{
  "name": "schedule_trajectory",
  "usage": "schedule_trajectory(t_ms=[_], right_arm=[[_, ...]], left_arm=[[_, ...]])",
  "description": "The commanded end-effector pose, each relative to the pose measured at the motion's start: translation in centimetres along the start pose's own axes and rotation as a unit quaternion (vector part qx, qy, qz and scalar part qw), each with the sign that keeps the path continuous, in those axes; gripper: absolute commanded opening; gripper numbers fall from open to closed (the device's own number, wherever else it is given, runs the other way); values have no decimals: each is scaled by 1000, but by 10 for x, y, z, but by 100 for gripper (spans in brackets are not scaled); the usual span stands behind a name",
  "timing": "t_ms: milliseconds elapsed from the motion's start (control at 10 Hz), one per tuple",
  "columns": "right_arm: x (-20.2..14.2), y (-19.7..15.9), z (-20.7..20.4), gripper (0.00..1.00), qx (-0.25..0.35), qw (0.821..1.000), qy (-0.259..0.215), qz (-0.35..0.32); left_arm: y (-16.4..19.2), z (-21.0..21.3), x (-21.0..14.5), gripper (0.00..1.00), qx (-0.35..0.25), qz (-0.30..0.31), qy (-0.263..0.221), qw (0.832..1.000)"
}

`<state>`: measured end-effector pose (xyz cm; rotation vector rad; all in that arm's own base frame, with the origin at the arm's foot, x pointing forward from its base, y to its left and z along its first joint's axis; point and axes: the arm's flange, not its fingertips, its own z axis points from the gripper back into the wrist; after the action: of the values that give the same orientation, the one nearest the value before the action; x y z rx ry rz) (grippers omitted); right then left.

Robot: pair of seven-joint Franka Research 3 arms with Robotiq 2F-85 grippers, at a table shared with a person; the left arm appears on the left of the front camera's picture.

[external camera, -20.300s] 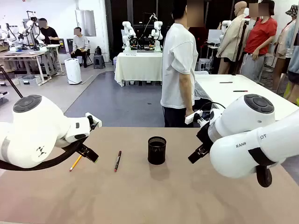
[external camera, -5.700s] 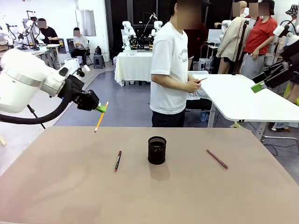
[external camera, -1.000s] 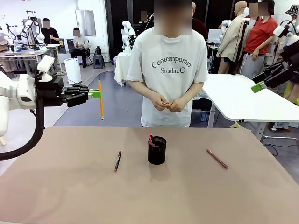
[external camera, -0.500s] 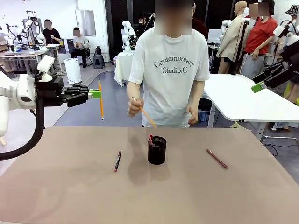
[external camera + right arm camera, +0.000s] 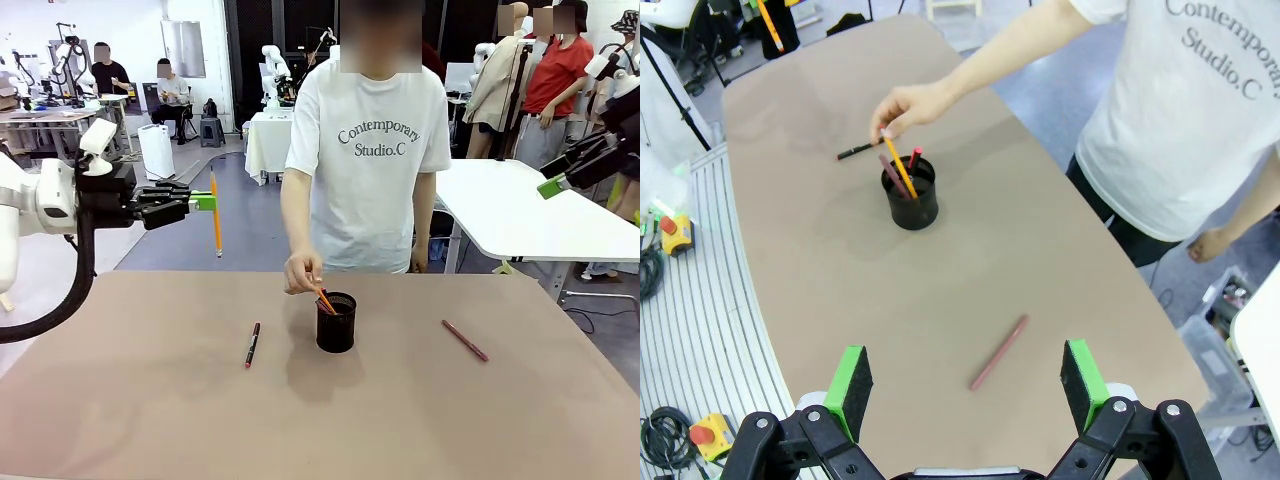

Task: Place the pens into the pen holder.
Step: Pick up a writing instrument from the table and place it into the Pen holder.

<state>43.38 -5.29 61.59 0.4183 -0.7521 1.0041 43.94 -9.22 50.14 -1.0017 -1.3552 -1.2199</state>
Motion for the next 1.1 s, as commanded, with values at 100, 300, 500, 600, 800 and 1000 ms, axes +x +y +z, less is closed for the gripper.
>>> schedule_trajectory(t_ms=[100, 300, 500, 600, 800, 1000], right_arm=[[2, 1, 1, 100, 0, 1000, -6, 1], [2, 1, 1, 100, 0, 1000, -6, 1], [2, 1, 1, 100, 0, 1000, -6, 1], [2, 1, 1, 100, 0, 1000, -6, 1], [2, 1, 1, 100, 0, 1000, -6, 1], [2, 1, 1, 100, 0, 1000, -6, 1]], left_arm=[[0, 0, 0, 0, 2, -1, 1, 1000], [0, 0, 0, 0, 2, -1, 1, 1000], [0, 0, 0, 0, 2, -1, 1, 1000], [0, 0, 0, 0, 2, -1, 1, 1000], [0, 0, 0, 0, 2, -1, 1, 1000], [0, 0, 0, 0, 2, -1, 1, 1000]])
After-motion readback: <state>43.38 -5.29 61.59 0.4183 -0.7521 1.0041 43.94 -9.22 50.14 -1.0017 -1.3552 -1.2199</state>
